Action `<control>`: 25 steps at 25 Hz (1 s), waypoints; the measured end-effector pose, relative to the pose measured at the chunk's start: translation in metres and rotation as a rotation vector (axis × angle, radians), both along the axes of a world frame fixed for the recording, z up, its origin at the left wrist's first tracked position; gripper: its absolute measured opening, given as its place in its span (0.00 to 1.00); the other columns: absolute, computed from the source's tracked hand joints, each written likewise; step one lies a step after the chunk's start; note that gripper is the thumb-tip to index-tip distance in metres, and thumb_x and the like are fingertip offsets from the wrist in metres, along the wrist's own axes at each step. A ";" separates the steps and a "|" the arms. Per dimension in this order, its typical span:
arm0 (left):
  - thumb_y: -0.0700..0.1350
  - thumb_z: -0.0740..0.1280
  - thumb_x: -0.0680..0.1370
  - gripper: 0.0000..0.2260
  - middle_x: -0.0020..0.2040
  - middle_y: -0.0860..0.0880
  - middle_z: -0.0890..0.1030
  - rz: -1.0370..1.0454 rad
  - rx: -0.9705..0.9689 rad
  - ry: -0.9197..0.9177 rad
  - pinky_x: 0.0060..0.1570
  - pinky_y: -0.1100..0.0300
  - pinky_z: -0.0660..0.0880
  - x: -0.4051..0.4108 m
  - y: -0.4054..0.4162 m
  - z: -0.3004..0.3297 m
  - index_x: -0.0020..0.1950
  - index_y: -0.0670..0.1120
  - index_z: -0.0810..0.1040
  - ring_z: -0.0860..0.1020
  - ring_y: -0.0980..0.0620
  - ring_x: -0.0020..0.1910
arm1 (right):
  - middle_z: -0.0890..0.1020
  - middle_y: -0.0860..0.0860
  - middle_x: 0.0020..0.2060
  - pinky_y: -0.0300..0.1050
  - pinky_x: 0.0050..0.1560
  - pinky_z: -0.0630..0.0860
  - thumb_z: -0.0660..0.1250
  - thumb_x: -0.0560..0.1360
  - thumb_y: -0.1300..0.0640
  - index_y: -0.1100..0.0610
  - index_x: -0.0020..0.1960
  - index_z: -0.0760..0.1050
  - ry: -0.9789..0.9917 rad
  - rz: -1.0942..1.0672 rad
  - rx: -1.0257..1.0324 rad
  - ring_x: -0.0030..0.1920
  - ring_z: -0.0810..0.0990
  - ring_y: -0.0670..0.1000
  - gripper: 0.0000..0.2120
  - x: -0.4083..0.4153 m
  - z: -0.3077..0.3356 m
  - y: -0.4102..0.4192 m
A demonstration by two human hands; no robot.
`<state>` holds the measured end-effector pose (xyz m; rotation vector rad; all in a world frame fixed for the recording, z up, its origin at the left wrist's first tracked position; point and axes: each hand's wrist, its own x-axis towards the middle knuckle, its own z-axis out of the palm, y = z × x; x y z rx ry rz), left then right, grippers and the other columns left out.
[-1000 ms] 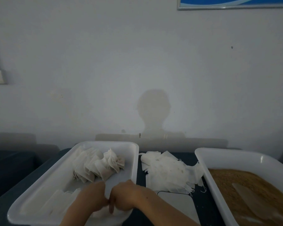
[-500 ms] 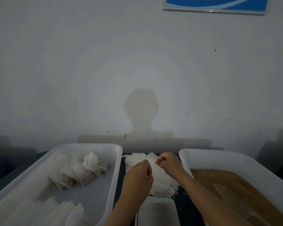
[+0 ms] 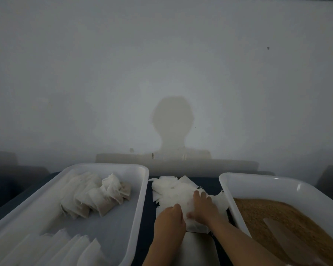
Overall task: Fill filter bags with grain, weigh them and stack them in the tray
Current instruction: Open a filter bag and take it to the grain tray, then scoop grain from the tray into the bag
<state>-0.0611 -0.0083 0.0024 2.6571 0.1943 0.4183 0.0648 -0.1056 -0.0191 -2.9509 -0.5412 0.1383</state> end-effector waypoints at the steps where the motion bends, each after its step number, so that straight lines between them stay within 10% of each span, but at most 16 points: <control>1: 0.42 0.57 0.80 0.15 0.35 0.55 0.65 0.009 0.002 0.015 0.34 0.70 0.64 0.000 0.001 -0.003 0.35 0.52 0.58 0.64 0.60 0.31 | 0.58 0.59 0.73 0.53 0.67 0.67 0.67 0.73 0.42 0.58 0.75 0.48 0.015 0.012 -0.020 0.71 0.62 0.60 0.42 0.002 -0.001 0.000; 14: 0.42 0.60 0.79 0.04 0.44 0.50 0.76 0.113 -0.120 -0.147 0.41 0.65 0.70 -0.008 -0.004 -0.022 0.45 0.47 0.71 0.73 0.55 0.42 | 0.72 0.60 0.63 0.48 0.58 0.72 0.65 0.76 0.57 0.63 0.72 0.55 0.079 0.120 -0.236 0.60 0.75 0.57 0.30 -0.008 0.002 0.002; 22: 0.44 0.62 0.79 0.03 0.48 0.52 0.77 0.103 -0.105 -0.207 0.42 0.71 0.67 -0.004 -0.006 -0.027 0.50 0.47 0.74 0.71 0.59 0.45 | 0.77 0.58 0.59 0.44 0.54 0.76 0.61 0.79 0.60 0.63 0.76 0.42 -0.148 -0.007 0.026 0.53 0.79 0.52 0.35 -0.008 0.001 -0.001; 25: 0.44 0.63 0.78 0.03 0.49 0.52 0.77 0.103 -0.108 -0.232 0.44 0.70 0.67 -0.005 -0.002 -0.029 0.50 0.47 0.75 0.71 0.59 0.46 | 0.77 0.58 0.60 0.44 0.57 0.73 0.61 0.80 0.57 0.64 0.74 0.55 -0.087 -0.070 0.134 0.57 0.78 0.54 0.27 -0.002 0.004 0.003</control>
